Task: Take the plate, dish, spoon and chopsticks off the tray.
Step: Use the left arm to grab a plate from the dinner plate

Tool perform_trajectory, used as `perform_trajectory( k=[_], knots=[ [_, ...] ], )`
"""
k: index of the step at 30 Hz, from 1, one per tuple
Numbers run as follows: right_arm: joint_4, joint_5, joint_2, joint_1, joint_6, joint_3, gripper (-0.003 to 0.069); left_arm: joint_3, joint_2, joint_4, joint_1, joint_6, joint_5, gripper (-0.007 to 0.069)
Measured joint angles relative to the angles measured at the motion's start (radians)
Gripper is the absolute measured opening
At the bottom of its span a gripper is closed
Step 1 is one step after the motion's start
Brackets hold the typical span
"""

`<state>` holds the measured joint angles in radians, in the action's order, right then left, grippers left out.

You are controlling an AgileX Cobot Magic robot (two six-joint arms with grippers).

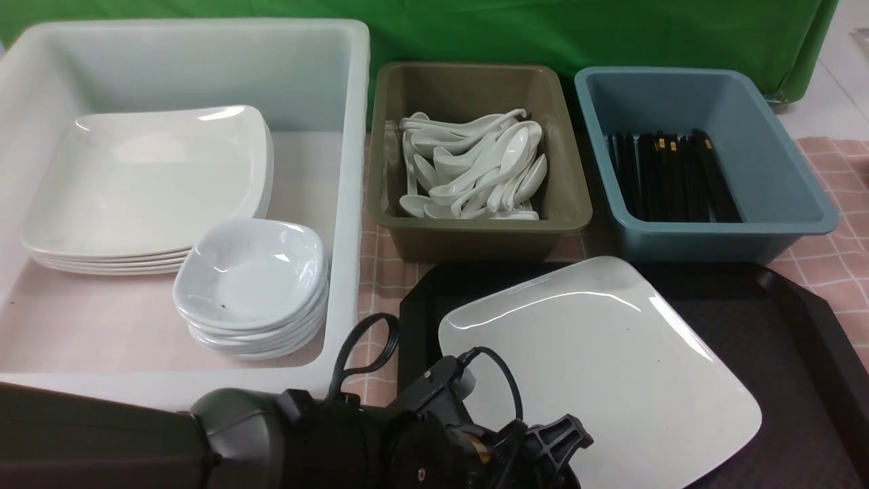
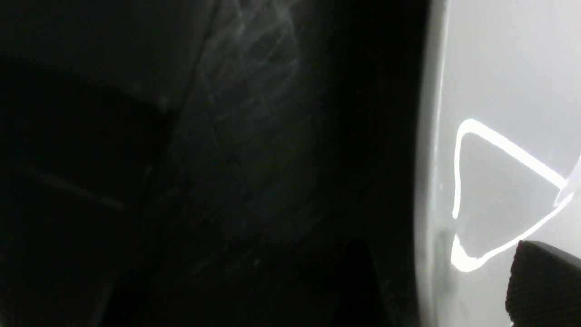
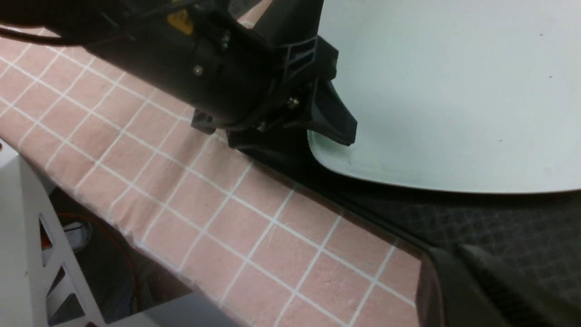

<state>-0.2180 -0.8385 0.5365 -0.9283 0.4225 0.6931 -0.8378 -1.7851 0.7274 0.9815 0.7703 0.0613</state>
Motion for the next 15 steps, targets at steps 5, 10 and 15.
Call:
perform_trajectory(
  k=[5, 10, 15],
  knots=[
    [0.001, 0.000, 0.000, 0.000, 0.001, 0.000, 0.0073, -0.002, -0.016, 0.009, 0.001, 0.000, -0.069, 0.0393],
    [0.001, 0.000, 0.000, 0.000, 0.014, 0.000, 0.0073, -0.005, -0.038, 0.012, 0.001, 0.035, -0.129, 0.0391],
    [0.001, 0.018, 0.000, 0.000, 0.017, 0.000, 0.0073, -0.025, -0.072, 0.006, 0.001, 0.097, -0.177, 0.0387]
  ],
)
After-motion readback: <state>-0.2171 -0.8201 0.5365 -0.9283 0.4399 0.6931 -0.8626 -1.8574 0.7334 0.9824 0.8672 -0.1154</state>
